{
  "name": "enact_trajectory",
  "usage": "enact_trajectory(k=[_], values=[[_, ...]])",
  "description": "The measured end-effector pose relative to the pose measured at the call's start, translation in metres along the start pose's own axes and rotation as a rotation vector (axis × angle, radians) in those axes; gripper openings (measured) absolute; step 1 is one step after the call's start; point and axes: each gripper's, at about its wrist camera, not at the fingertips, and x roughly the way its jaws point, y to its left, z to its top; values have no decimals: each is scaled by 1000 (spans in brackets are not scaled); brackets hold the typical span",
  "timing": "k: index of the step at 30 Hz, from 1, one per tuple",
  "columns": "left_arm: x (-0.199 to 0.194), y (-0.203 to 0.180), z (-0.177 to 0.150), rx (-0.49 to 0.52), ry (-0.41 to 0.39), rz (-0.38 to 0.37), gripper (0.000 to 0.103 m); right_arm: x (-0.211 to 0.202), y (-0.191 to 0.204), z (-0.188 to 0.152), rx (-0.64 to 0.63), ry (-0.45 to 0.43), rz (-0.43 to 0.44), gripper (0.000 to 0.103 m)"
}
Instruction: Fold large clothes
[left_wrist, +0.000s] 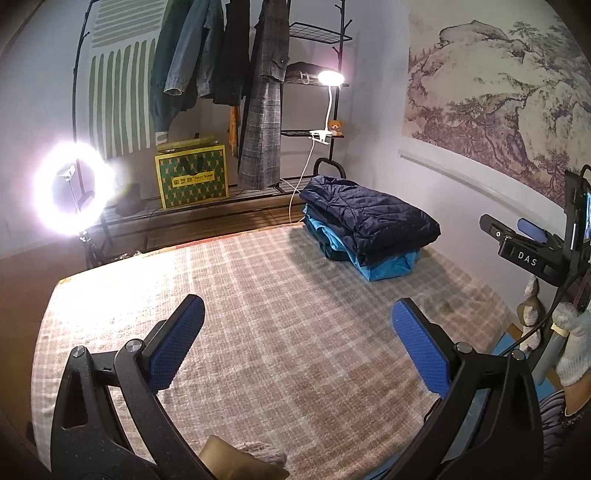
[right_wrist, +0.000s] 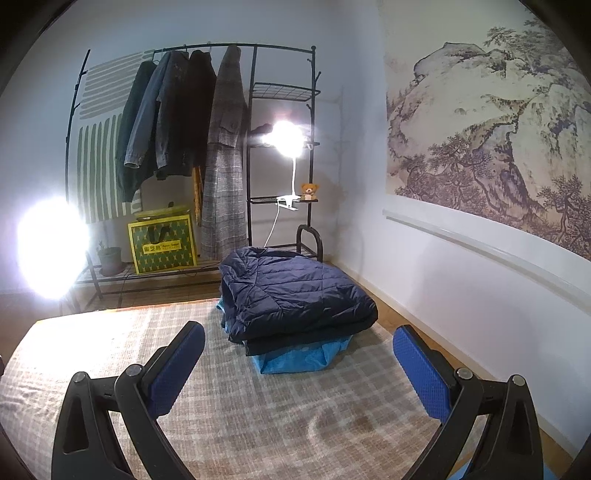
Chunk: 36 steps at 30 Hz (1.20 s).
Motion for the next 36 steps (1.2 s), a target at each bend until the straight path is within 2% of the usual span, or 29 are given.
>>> enact_trajectory(k=[36], values=[[-3, -3, 1, 14, -4, 3, 103, -3, 5, -2, -12, -5, 1, 103]])
